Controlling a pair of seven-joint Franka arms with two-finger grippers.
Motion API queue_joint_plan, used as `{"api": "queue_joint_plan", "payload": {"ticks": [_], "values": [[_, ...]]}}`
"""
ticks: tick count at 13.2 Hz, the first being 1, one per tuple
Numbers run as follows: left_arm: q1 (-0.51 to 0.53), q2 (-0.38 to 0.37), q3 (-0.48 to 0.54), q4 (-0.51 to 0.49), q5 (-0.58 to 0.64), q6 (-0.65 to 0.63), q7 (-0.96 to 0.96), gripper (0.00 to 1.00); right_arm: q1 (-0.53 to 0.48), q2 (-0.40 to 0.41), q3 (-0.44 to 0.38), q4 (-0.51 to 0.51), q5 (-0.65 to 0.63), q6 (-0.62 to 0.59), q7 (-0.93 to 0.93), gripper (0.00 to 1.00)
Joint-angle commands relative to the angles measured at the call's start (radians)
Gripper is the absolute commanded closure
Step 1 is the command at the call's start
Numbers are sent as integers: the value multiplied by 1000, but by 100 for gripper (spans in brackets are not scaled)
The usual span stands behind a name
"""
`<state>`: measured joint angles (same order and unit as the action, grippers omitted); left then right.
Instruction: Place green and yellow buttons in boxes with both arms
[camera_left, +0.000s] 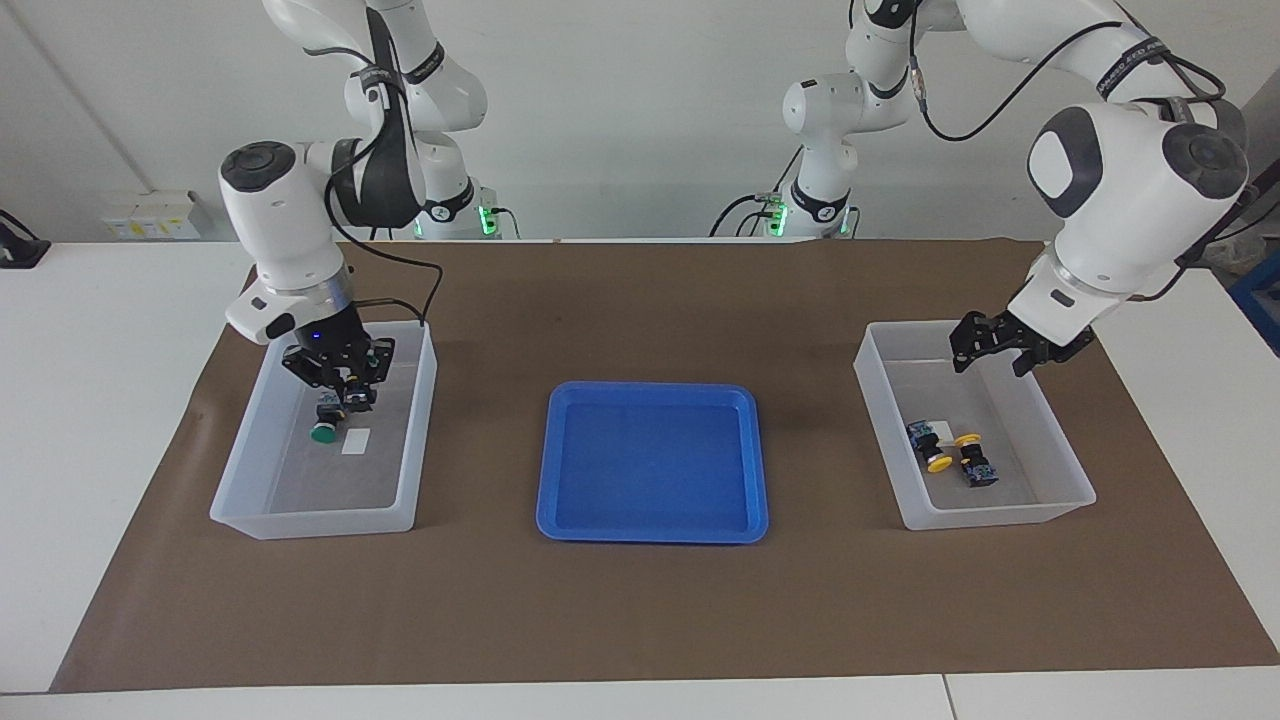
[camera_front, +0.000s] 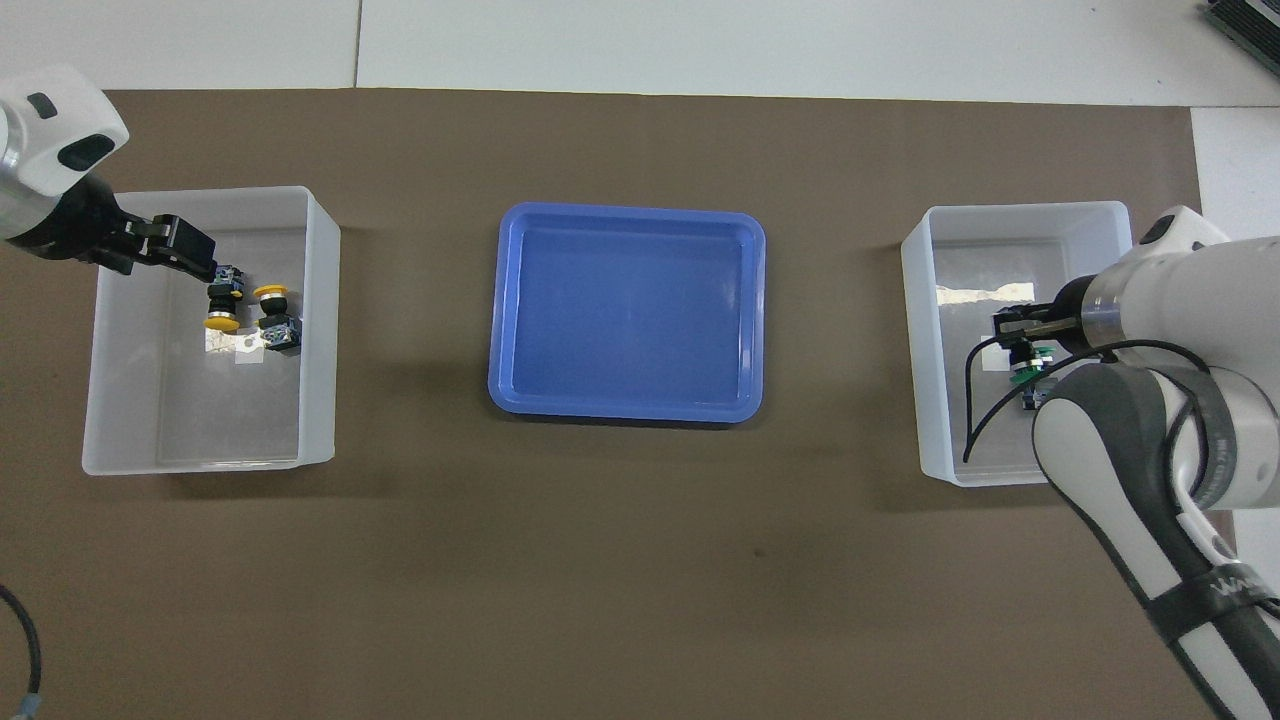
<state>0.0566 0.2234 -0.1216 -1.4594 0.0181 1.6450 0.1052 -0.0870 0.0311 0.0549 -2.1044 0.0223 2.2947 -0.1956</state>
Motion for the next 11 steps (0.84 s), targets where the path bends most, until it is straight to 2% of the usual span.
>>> {"api": "queue_joint_plan", "payload": {"ticks": [1, 4, 8, 9, 10, 11], "values": [[-26, -111, 10, -67, -7, -42, -15, 14, -28, 3, 13, -90, 50, 130, -117, 100], [-47, -183, 10, -183, -7, -28, -16, 11, -46, 16, 13, -149, 50, 186, -120, 100], [-47, -249, 10, -323, -7, 64, -15, 10, -74, 75, 13, -207, 50, 318, -111, 100], [-47, -253, 10, -320, -7, 64, -15, 7, -76, 79, 13, -215, 50, 321, -111, 96], [-49, -254, 10, -312, -7, 65, -16, 0, -77, 79, 13, -220, 50, 319, -111, 86], [-50, -254, 8, -303, -7, 65, -28, 0, -74, 79, 13, -220, 50, 319, -108, 86]]}}
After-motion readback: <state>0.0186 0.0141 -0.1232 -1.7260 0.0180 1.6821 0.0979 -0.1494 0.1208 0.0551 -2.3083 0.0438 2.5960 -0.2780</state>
